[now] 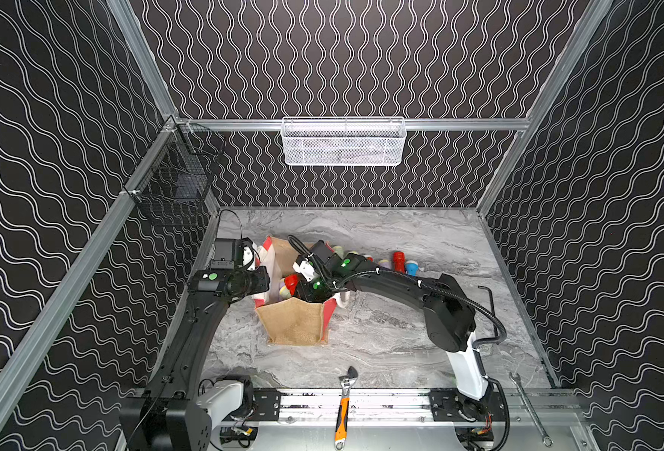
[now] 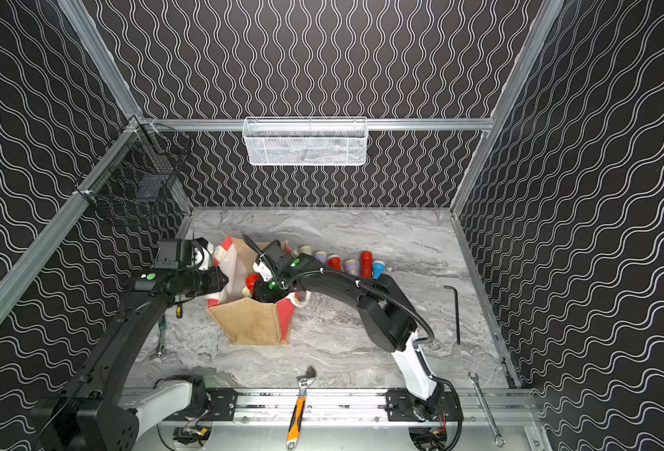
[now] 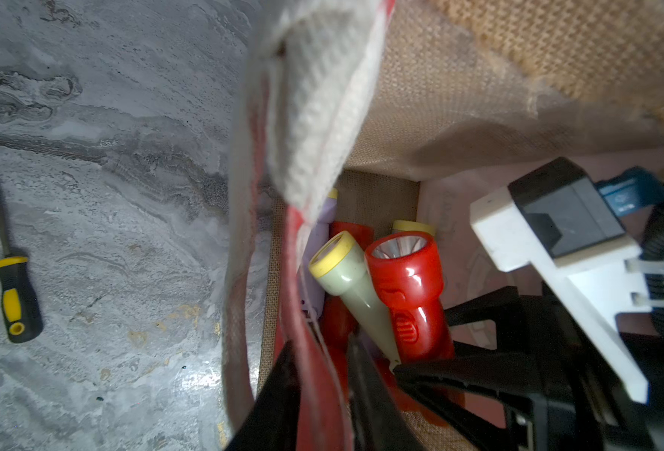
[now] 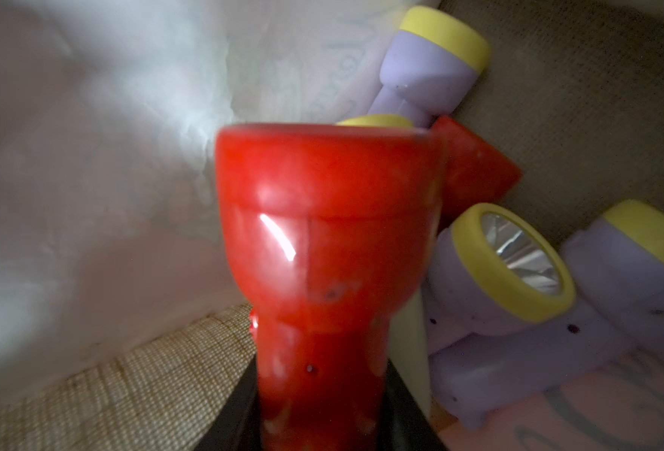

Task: Put the flashlights into the tote bags
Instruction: Place the flashlight in the canvas bag.

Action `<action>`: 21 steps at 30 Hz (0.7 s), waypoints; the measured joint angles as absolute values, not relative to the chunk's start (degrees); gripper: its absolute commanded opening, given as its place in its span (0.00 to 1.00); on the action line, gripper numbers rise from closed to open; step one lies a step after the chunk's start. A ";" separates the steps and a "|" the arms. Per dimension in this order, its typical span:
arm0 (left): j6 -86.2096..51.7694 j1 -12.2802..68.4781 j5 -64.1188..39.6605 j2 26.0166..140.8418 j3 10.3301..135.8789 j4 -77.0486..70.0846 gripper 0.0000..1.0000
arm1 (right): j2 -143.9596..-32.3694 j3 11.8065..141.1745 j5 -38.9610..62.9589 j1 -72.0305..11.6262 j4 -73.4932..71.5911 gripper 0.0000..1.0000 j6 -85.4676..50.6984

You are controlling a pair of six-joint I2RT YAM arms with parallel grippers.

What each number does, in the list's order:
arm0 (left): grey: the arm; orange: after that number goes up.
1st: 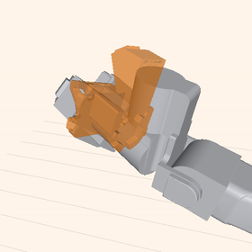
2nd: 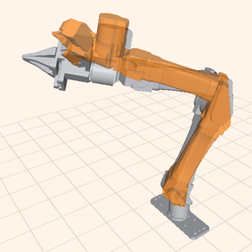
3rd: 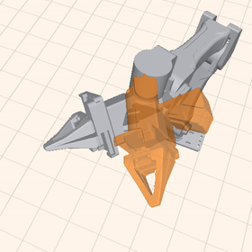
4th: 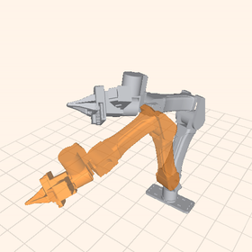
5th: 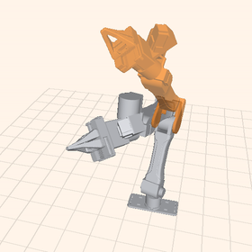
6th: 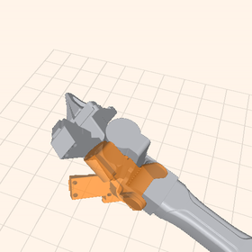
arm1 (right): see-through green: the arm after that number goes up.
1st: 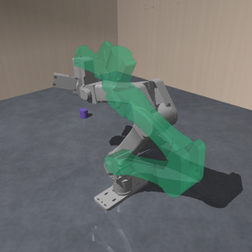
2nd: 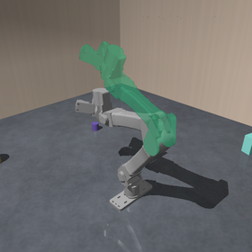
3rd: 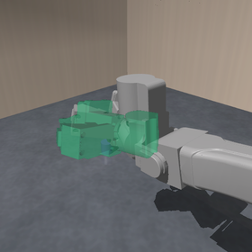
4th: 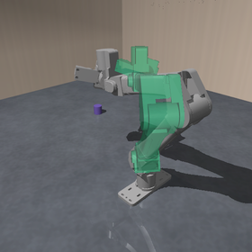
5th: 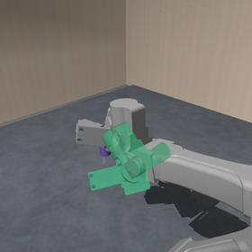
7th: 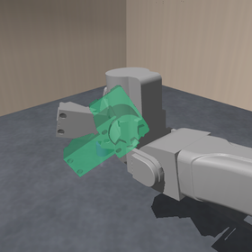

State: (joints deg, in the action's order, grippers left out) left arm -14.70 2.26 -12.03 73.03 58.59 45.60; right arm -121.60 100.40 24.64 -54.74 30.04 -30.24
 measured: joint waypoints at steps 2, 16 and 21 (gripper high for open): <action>-14.70 2.26 -12.19 73.06 58.57 45.54 0.26 | -122.06 100.57 25.08 -54.74 29.21 0.34 -30.65; -14.70 2.26 -12.23 73.01 58.13 45.01 0.26 | -129.71 108.07 28.80 -54.63 28.64 0.37 -33.67; -14.68 2.26 -12.34 73.14 58.17 44.97 0.26 | -130.13 109.54 28.53 -54.65 30.09 0.37 -34.76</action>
